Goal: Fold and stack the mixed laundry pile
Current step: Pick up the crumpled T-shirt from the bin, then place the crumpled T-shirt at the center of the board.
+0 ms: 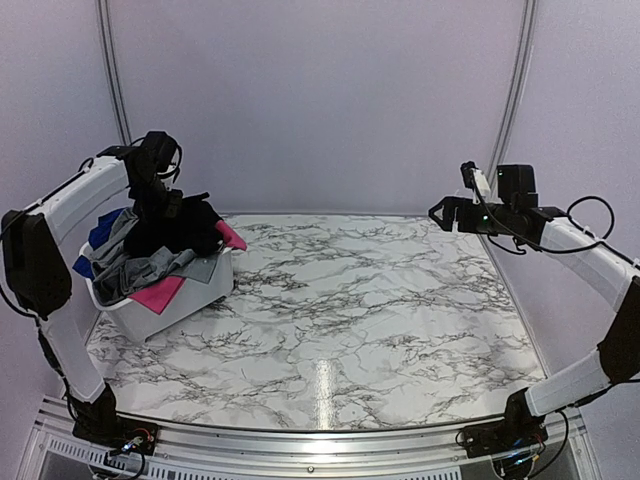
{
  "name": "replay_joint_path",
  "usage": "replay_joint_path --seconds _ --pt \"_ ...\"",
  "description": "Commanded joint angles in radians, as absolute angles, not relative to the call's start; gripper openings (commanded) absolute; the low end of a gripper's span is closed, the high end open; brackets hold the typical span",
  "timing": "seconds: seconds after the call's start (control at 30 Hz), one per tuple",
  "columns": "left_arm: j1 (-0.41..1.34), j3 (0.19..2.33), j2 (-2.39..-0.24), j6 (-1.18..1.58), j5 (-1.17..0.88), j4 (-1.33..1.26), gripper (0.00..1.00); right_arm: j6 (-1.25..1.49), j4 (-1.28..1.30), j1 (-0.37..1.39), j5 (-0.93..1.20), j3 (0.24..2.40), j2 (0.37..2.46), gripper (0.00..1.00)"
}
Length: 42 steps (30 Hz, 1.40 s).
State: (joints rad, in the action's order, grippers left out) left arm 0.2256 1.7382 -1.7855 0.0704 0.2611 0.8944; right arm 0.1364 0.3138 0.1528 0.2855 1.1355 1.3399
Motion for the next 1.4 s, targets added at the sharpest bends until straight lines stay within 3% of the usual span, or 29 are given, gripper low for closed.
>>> replay_joint_path --seconds 0.0,0.3,0.53,0.83,1.1,1.37 --pt "0.230 1.858 -1.765 0.068 0.269 0.930 0.00 0.126 0.292 0.140 0.299 1.191 1.346 0.99" --pt "0.236 2.121 -1.678 0.197 0.093 0.792 0.00 0.141 0.282 0.139 0.330 1.214 1.341 0.98" --pt "0.276 2.392 -1.752 0.376 -0.132 0.626 0.00 0.160 0.256 0.140 0.367 1.221 1.334 0.99" --pt "0.498 2.469 -1.835 0.552 -0.232 0.266 0.00 0.177 0.235 0.140 0.371 1.210 1.304 0.98" --pt "0.718 2.504 -1.996 0.568 -0.284 0.196 0.00 0.177 0.247 0.129 0.340 1.191 1.265 0.99" --pt "0.793 2.366 -2.087 0.605 -0.426 0.169 0.00 0.163 0.285 0.096 0.215 1.128 1.181 0.98"
